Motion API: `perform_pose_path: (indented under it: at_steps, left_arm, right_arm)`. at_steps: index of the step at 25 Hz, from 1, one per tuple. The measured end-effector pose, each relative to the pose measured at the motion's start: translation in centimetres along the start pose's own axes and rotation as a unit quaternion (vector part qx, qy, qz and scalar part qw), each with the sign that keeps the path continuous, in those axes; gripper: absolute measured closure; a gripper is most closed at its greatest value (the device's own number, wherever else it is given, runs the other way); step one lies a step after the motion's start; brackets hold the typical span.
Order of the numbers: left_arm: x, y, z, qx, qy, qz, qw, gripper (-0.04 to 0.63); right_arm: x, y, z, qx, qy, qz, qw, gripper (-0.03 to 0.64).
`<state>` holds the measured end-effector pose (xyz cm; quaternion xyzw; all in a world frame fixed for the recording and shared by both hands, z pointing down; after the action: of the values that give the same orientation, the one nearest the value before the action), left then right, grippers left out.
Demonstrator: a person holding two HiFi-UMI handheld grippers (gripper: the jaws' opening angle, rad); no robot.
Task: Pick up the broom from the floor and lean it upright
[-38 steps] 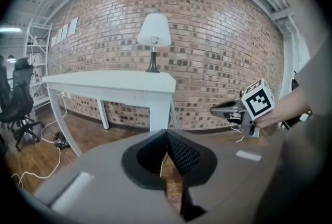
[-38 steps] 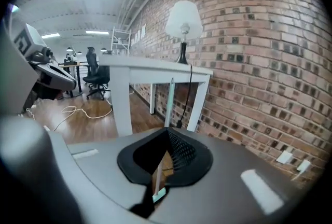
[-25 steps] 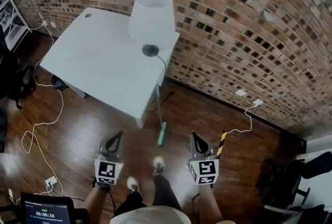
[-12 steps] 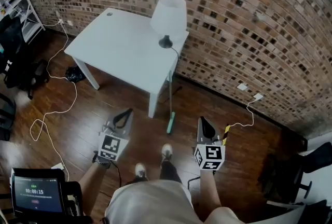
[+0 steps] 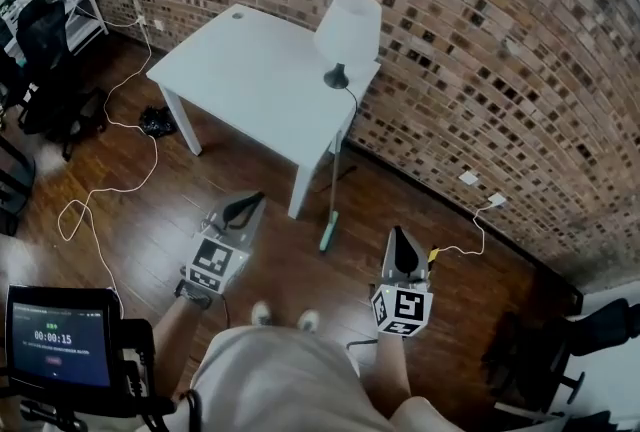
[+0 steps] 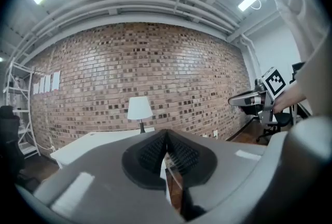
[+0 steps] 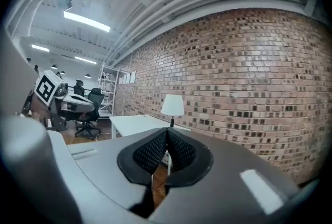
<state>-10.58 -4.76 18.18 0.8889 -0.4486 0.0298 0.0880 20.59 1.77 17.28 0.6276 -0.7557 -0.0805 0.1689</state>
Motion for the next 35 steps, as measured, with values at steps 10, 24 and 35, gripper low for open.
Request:
perform_pose_path:
  at_steps: [10,24,35]
  left_arm:
    - [0.3,-1.8,1.2,-0.018,-0.013,-0.017,0.9996,0.592]
    - [-3.6,-1.1,-1.0,-0.041,0.001,0.002,0.9991,0.592]
    - [-7.7,-7.1,-3.0,-0.036,0.013,0.008,0.9992,0.592]
  right_arm:
    - [-1.9,-1.7,0.8,0.007,0.0,-0.043,0.999,0.604]
    - [-5.3,2.5,0.0,0.06,0.008,-0.004,0.998,0.604]
    - [-12.2,2.5,-0.7,0.031,0.011,-0.008,0.999,0.604]
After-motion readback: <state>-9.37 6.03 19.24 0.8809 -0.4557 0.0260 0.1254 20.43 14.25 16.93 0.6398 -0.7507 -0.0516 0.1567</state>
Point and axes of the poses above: the fingertips, and each gripper's own axes: x forward along the fingers, y to its left, z out of its top, the point moved 7 cm from there along -x, backward along the fingers, and after that the axes turned 14 degrees about -x, right-handed, at the moved point
